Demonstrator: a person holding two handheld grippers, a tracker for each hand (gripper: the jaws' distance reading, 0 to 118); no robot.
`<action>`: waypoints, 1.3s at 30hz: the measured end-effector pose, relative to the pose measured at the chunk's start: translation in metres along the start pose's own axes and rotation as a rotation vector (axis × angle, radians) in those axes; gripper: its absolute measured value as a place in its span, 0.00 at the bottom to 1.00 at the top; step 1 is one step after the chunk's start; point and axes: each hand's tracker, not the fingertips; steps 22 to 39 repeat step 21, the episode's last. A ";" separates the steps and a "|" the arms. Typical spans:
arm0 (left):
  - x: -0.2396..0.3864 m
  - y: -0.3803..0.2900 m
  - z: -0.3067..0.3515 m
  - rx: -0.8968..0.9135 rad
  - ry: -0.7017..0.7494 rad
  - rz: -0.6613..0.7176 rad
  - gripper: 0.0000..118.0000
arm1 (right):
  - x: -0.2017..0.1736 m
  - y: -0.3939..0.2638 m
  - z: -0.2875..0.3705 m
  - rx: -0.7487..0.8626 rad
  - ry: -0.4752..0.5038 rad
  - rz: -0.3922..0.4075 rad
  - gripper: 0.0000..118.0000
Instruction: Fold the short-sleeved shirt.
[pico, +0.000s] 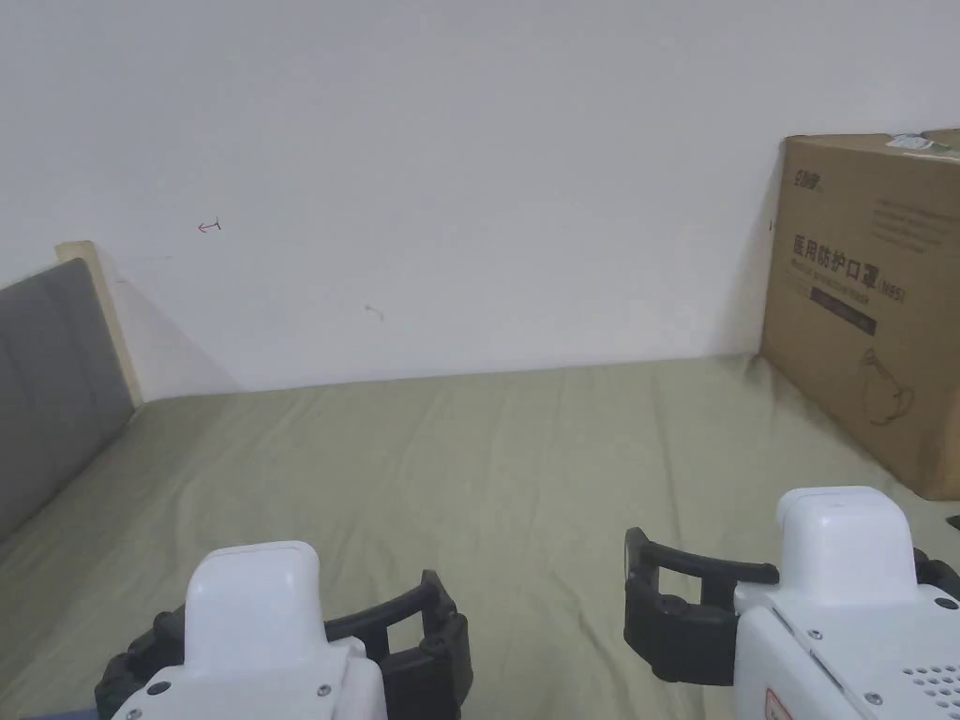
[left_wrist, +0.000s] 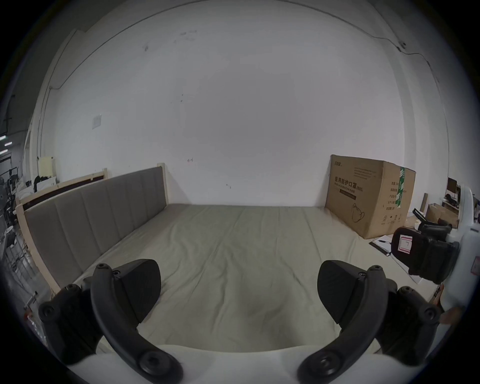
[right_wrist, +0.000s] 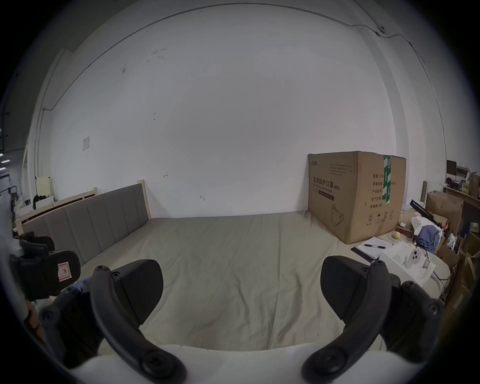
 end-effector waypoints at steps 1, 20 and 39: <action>0.001 0.001 0.000 0.005 -0.003 0.003 1.00 | 0.000 0.000 0.000 -0.004 -0.001 0.000 1.00; 0.004 0.007 0.004 0.075 0.037 0.008 1.00 | -0.007 -0.004 -0.003 -0.034 0.012 0.006 1.00; 0.005 0.007 0.004 0.098 0.053 -0.008 1.00 | -0.007 -0.004 -0.002 -0.032 0.017 0.000 1.00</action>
